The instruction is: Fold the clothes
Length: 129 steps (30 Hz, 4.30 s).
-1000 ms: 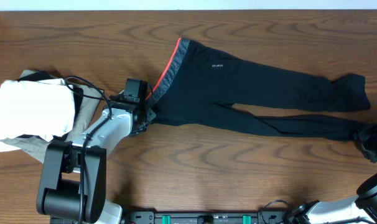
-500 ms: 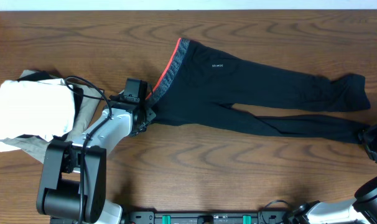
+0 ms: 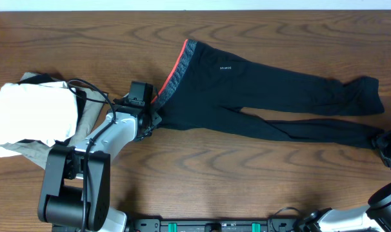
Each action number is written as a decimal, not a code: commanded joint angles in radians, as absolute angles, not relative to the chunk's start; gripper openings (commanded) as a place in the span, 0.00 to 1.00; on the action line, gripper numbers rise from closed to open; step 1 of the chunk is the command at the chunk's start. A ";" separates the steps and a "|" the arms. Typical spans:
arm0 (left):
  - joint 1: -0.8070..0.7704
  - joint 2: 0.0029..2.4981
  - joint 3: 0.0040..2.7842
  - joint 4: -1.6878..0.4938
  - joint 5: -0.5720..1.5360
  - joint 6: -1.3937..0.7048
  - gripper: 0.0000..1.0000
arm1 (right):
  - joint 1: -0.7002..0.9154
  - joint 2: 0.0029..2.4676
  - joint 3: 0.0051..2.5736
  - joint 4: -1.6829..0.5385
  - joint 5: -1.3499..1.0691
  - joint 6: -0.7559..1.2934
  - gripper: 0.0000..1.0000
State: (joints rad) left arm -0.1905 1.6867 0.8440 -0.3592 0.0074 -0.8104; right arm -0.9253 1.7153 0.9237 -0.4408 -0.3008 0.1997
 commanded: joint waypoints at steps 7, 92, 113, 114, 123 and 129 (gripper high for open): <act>-0.181 1.721 0.806 -0.373 -0.035 -0.797 0.06 | -0.883 1.776 0.924 -0.407 -0.300 0.182 0.44; -0.101 1.287 0.806 -0.809 0.015 -0.688 0.06 | -0.818 1.608 1.290 -1.170 -0.075 0.272 0.04; -0.101 1.287 0.806 -0.793 0.015 -0.688 0.06 | -0.844 1.610 1.285 -1.158 0.101 0.387 0.12; -0.101 1.287 0.806 -0.793 0.015 -0.688 0.06 | -0.843 1.610 1.280 -1.147 0.089 0.378 0.12; -0.101 1.287 0.806 -0.767 0.015 -0.688 0.15 | -0.833 1.695 1.168 -0.930 -0.364 0.175 0.24; -0.101 1.287 0.806 -0.758 0.015 -0.688 0.30 | -0.754 1.733 1.170 -0.727 -0.500 0.122 0.50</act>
